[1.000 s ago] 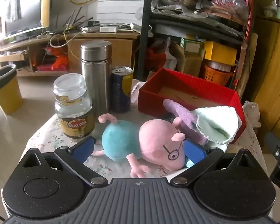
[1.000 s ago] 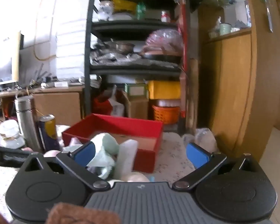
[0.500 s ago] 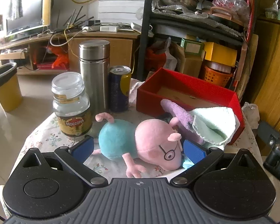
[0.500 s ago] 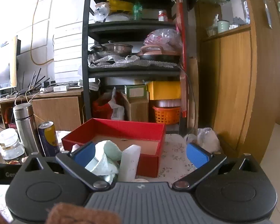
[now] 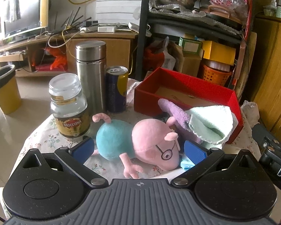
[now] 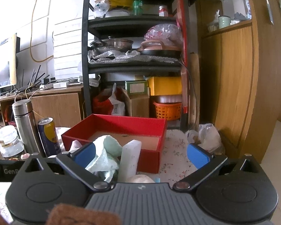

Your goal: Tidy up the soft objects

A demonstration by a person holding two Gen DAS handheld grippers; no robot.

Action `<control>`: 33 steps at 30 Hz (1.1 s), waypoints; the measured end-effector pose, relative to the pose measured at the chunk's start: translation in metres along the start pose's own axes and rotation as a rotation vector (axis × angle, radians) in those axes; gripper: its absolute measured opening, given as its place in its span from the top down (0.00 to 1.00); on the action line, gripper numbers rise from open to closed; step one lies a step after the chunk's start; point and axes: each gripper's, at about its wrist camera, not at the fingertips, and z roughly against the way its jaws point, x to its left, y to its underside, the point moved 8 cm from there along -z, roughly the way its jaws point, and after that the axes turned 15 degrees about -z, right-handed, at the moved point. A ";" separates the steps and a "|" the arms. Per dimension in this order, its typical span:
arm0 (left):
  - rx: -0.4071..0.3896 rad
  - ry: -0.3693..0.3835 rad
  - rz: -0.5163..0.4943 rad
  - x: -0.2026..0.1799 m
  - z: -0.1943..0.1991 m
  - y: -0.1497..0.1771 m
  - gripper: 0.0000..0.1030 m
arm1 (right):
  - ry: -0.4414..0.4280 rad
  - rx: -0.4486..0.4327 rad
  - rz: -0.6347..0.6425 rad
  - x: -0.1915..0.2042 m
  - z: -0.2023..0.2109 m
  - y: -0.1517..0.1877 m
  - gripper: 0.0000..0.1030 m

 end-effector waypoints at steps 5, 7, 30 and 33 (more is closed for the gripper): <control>0.002 0.003 -0.005 -0.001 -0.001 0.000 0.05 | 0.002 -0.002 -0.002 0.000 0.000 -0.001 0.23; 0.006 0.001 -0.004 -0.001 -0.001 0.000 0.05 | 0.003 0.001 -0.002 0.000 0.000 -0.001 0.23; 0.012 0.006 -0.007 -0.003 -0.001 0.001 0.05 | 0.000 0.011 -0.015 -0.001 -0.001 0.001 0.23; 0.013 0.007 -0.010 -0.004 -0.001 0.001 0.05 | 0.000 0.009 -0.015 -0.001 -0.002 0.000 0.23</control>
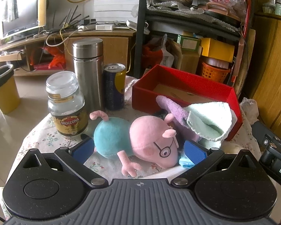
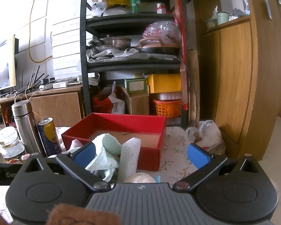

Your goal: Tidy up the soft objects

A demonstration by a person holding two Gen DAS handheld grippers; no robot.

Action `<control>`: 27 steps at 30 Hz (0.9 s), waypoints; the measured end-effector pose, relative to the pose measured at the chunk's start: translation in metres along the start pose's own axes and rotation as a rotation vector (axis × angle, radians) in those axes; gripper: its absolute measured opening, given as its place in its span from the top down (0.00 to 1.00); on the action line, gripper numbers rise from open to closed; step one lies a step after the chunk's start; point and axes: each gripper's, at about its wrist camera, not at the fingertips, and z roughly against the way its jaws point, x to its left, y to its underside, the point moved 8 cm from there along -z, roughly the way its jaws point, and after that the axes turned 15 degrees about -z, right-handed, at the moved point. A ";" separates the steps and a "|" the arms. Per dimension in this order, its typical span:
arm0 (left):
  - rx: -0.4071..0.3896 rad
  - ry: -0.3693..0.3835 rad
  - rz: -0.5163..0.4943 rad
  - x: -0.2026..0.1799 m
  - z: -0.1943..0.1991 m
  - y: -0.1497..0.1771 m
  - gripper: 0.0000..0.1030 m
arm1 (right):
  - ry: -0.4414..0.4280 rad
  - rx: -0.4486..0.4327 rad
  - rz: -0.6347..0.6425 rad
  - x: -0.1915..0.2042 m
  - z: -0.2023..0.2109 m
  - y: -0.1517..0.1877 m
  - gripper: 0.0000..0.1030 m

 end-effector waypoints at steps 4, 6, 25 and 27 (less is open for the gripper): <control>0.001 0.000 0.002 0.000 0.000 0.000 0.05 | 0.000 0.000 -0.001 0.000 0.000 0.000 0.23; 0.001 0.000 0.003 0.000 -0.001 0.000 0.05 | 0.000 0.000 0.000 0.000 0.000 0.000 0.23; 0.002 -0.002 -0.010 0.001 -0.001 0.002 0.05 | 0.002 -0.001 -0.003 -0.001 0.000 0.001 0.23; 0.000 -0.002 -0.025 0.002 -0.002 0.005 0.05 | 0.003 0.002 0.002 -0.002 0.000 0.002 0.23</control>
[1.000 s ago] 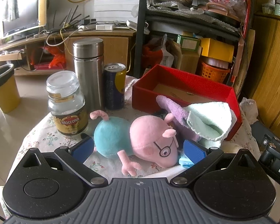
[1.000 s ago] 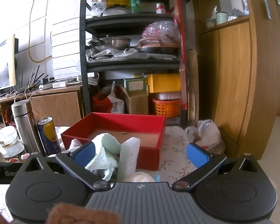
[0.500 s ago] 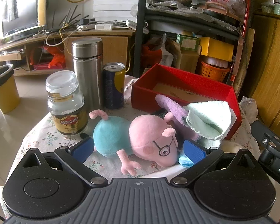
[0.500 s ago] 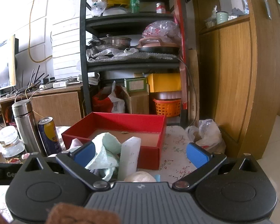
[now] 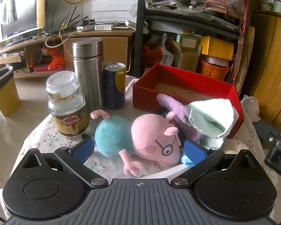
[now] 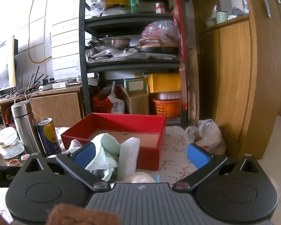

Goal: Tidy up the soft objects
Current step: 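Reach into the pile and grasp the pink knit hat with the right tool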

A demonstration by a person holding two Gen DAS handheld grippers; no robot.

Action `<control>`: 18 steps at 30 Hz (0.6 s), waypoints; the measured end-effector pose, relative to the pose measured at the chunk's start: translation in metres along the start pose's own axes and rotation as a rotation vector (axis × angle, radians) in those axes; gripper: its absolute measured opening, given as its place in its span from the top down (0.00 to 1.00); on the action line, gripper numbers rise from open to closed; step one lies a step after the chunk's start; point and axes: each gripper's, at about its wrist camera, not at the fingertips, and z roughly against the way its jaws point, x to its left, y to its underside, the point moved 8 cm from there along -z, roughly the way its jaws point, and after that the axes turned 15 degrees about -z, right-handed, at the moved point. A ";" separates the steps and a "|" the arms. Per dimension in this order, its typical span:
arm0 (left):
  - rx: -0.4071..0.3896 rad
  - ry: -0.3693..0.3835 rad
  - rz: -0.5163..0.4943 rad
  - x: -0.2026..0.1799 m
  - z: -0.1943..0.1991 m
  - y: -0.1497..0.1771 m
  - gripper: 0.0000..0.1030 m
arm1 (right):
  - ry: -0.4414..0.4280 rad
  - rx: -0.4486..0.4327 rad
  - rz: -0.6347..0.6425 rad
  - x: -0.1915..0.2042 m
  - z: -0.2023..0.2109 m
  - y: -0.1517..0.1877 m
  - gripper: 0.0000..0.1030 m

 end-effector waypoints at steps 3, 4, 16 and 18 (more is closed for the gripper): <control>0.029 -0.001 -0.017 0.006 -0.005 0.011 0.05 | 0.013 0.011 0.013 -0.009 -0.001 0.003 0.23; 0.042 -0.003 -0.023 0.009 -0.008 0.015 0.05 | 0.019 0.019 0.017 -0.012 -0.002 0.005 0.23; 0.074 -0.003 -0.042 0.036 -0.011 0.030 0.05 | -0.099 0.240 0.061 -0.012 -0.005 0.049 0.23; 0.067 -0.010 -0.017 0.044 -0.009 0.028 0.05 | -0.143 0.275 0.123 0.004 -0.002 0.064 0.24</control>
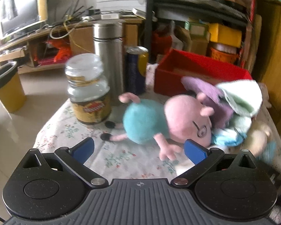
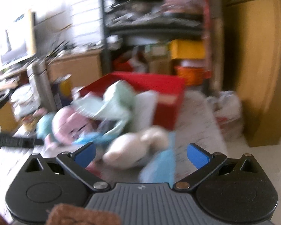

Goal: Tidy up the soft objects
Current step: 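Reach into the pile and grasp the pink knit hat with the right tool, then grasp a white foam block with the left tool while the right tool holds the pink hat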

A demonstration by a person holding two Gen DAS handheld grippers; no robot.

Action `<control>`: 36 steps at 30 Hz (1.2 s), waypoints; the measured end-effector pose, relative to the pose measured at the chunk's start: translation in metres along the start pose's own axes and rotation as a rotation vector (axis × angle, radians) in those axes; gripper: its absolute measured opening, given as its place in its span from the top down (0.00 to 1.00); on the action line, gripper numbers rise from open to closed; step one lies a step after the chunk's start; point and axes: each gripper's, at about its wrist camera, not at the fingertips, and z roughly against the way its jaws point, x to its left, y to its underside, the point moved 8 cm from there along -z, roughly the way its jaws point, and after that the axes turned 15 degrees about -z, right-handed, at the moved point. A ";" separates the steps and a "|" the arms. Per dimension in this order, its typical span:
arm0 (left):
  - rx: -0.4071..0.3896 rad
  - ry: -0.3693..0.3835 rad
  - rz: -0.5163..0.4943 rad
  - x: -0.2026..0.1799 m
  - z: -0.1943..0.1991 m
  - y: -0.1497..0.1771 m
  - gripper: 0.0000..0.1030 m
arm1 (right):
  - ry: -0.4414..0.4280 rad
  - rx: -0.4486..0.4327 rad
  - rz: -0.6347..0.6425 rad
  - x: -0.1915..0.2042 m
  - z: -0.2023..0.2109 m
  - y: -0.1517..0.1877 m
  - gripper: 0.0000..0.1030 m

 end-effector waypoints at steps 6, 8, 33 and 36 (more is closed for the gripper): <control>0.009 -0.008 0.013 0.010 -0.003 0.003 0.05 | -0.083 0.072 0.132 0.039 -0.019 0.029 0.41; 0.013 -0.004 0.001 0.009 -0.004 0.005 0.05 | -0.112 0.111 0.122 0.044 -0.027 0.035 0.54; -0.101 0.224 -0.357 -0.066 0.010 -0.001 0.06 | -0.190 0.348 -0.078 0.007 -0.025 0.043 0.90; -0.112 0.307 -0.450 -0.091 0.011 0.001 0.06 | -0.159 0.348 -0.115 -0.011 -0.015 0.042 0.90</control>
